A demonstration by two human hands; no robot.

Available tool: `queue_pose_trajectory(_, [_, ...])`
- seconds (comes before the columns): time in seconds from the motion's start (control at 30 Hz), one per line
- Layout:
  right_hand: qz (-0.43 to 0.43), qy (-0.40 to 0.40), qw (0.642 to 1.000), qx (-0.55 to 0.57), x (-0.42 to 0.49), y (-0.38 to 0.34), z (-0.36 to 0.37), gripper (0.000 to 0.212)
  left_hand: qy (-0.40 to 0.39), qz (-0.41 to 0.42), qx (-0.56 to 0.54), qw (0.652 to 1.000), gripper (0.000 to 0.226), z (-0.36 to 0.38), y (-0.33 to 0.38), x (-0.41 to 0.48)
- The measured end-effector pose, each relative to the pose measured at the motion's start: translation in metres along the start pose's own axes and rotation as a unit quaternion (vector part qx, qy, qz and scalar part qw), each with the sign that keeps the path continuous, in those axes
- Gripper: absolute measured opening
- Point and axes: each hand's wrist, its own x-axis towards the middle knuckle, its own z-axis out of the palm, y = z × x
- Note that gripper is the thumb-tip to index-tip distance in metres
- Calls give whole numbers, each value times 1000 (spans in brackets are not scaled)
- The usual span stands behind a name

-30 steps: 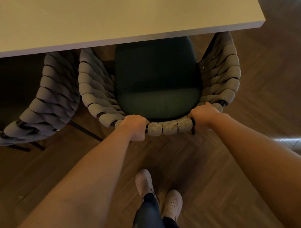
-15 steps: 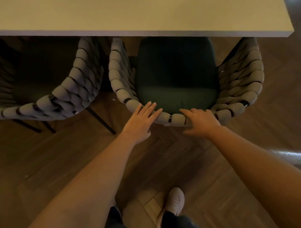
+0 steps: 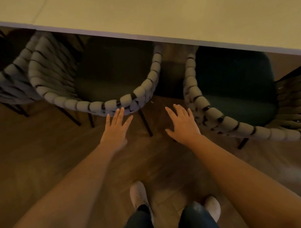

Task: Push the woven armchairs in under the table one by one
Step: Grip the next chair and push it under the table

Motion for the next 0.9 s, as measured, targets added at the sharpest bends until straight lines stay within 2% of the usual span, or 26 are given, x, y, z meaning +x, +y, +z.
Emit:
queue_pose_trajectory(0.1, [6, -8, 1000, 4, 30, -45, 2, 80, 15, -25, 11, 1000, 89, 2, -52, 1])
queue_pose_trajectory(0.23, [-25, -24, 999, -5, 67, -89, 8, 83, 15, -66, -3, 998, 89, -3, -110, 9])
queue_pose_trajectory(0.4, [-83, -29, 995, -38, 124, -128, 11, 84, -76, -82, -13, 994, 92, -8, -171, 39])
queue_pose_trajectory(0.5, [-88, -92, 989, -75, 152, -144, 13, 80, -108, -52, -7, 993, 84, -9, -191, 56])
queue_pose_trajectory(0.7, [-45, -177, 975, -124, 193, -176, 14, 50, -117, 14, 24, 993, 76, 4, -239, 88])
queue_pose_trajectory(0.8, [-21, -174, 976, -131, 199, -185, 21, 37, -113, 52, 35, 992, 71, 12, -267, 103])
queue_pose_trajectory(0.9, [9, -140, 982, -130, 197, -188, 25, 29, -119, 87, 38, 988, 55, 10, -280, 109])
